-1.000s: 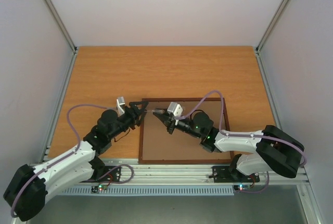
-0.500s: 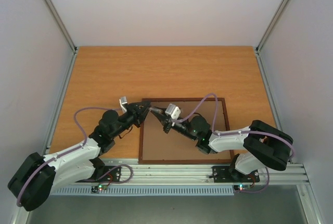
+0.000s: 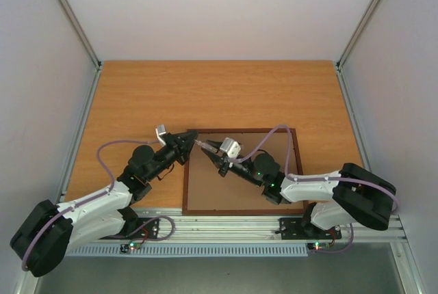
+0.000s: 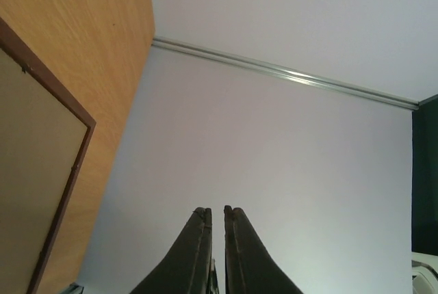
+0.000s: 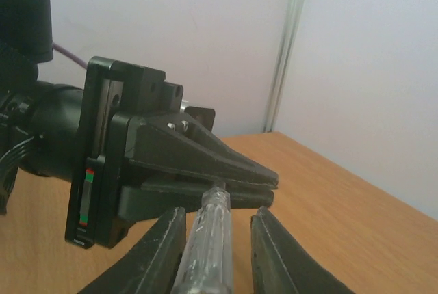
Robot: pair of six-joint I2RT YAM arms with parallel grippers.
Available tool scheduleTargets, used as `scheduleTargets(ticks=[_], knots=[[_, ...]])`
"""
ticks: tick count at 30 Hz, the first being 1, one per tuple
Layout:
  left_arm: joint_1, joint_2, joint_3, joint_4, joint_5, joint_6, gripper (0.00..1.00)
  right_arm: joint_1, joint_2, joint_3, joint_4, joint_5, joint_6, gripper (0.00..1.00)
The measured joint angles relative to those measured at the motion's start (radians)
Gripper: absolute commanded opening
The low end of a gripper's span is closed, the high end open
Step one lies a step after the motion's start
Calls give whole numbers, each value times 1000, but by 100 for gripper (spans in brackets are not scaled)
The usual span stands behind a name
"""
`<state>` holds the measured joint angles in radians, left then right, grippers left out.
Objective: Take the photo out of the frame
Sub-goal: Adjust the screwdriver.
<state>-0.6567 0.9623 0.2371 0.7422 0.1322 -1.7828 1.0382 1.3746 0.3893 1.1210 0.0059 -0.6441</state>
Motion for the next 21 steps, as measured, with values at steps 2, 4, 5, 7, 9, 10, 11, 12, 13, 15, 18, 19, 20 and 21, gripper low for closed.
scheduleTargets(ticks=[2,4,5,7,9,10,11,12,13,15,18,19,20,21], knots=[[0,0,0,1,-6,24,0,0,-31,-2,-45,-1,9,34],[2,1,0,0,-10,55,1,0,-77,-2,-111,-3,14,36],[5,1,0,-1,-10,72,1,0,-105,-2,-151,-5,17,38],[10,1,0,-5,-10,111,1,0,-169,0,-248,-10,22,38],[13,2,4,-16,-10,155,1,0,-228,8,-359,-11,27,39],[15,2,9,-26,-10,183,0,0,-254,19,-419,-12,31,39],[16,2,15,-37,-10,212,0,0,-283,40,-501,-12,34,38],[16,2,25,-53,-9,243,1,0,-305,63,-573,-12,39,37],[17,3,39,-75,-9,285,1,0,-324,94,-654,-13,43,34],[18,5,66,-107,-8,359,0,0,-346,161,-803,-18,55,31],[18,6,97,-139,-7,481,0,-8,-351,266,-1006,-32,84,31],[18,6,100,-146,-7,512,0,-11,-351,288,-1057,-38,94,31],[18,6,101,-156,-7,547,0,-13,-351,300,-1089,-42,102,31],[18,6,101,-165,-6,576,1,-14,-351,304,-1113,-44,108,31]])
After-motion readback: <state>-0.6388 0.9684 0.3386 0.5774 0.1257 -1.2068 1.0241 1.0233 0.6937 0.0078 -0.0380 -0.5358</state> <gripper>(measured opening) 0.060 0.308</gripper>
